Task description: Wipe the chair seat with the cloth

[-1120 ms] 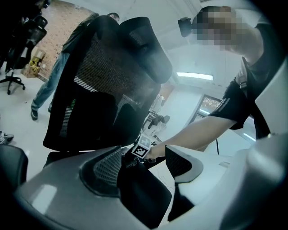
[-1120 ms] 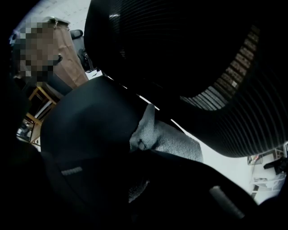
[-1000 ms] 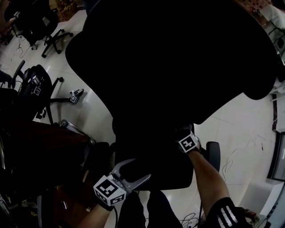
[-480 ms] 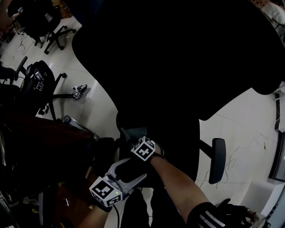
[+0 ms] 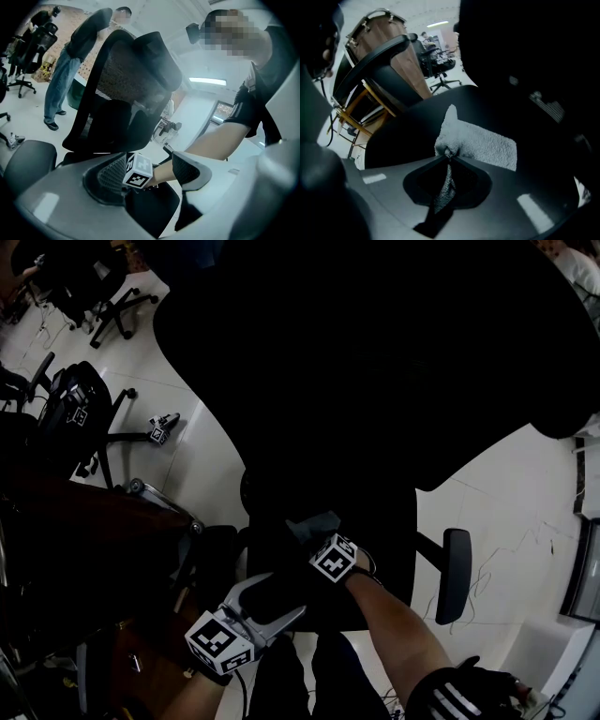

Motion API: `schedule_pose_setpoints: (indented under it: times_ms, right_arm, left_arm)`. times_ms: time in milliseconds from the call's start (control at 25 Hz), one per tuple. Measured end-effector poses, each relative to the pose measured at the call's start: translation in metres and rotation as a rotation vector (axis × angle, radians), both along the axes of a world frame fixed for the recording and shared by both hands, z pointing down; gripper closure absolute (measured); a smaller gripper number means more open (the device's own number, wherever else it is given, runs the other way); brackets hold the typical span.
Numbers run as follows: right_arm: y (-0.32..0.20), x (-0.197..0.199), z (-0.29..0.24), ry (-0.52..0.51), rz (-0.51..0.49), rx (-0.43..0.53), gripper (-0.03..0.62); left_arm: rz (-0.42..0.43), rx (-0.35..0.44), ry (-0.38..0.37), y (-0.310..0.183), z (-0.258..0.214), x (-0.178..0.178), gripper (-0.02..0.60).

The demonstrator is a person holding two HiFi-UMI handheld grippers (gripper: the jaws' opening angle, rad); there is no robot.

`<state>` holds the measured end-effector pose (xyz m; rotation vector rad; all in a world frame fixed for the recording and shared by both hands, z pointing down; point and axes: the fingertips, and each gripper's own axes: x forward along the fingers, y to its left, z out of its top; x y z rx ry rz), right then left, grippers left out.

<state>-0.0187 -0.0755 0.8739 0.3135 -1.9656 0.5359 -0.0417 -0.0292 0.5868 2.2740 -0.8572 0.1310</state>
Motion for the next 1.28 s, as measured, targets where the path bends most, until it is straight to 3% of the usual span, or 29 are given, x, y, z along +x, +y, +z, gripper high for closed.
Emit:
schedule_pose_setpoints:
  times_ms: [160,320,520,640,800,960,1120,1280]
  right_arm:
    - [-0.005,0.094,0.007,0.131,0.148,-0.018,0.569]
    - [-0.003,0.167,0.004,0.187,0.290,-0.038,0.569]
    - [-0.012,0.199,-0.005,0.200,0.359,0.013,0.569]
    - [-0.017,0.174,-0.021,0.108,0.387,0.018,0.569]
    - [-0.009,0.070,-0.053,-0.089,0.281,0.012,0.569]
    - [0.022,-0.026,-0.063,-0.187,0.175,-0.035,0.569]
    - [0.058,-0.076,-0.049,-0.188,0.094,-0.089,0.569]
    - [0.080,-0.074,-0.024,-0.137,0.052,-0.108,0.569]
  left_arm:
    - [0.029,0.004,0.001,-0.001,0.000,0.009,0.250]
    - [0.058,0.008,0.006,-0.003,-0.006,0.018,0.250]
    - [0.068,0.020,0.005,0.000,-0.010,0.017,0.250]
    - [0.060,0.022,0.004,0.004,-0.014,0.015,0.250]
    - [0.047,0.005,-0.015,0.013,-0.013,0.006,0.250]
    - [0.032,-0.005,-0.025,0.024,-0.014,-0.001,0.250]
    - [0.020,-0.007,-0.028,0.034,-0.011,-0.007,0.250]
    - [0.011,-0.017,-0.032,0.041,-0.004,-0.014,0.250]
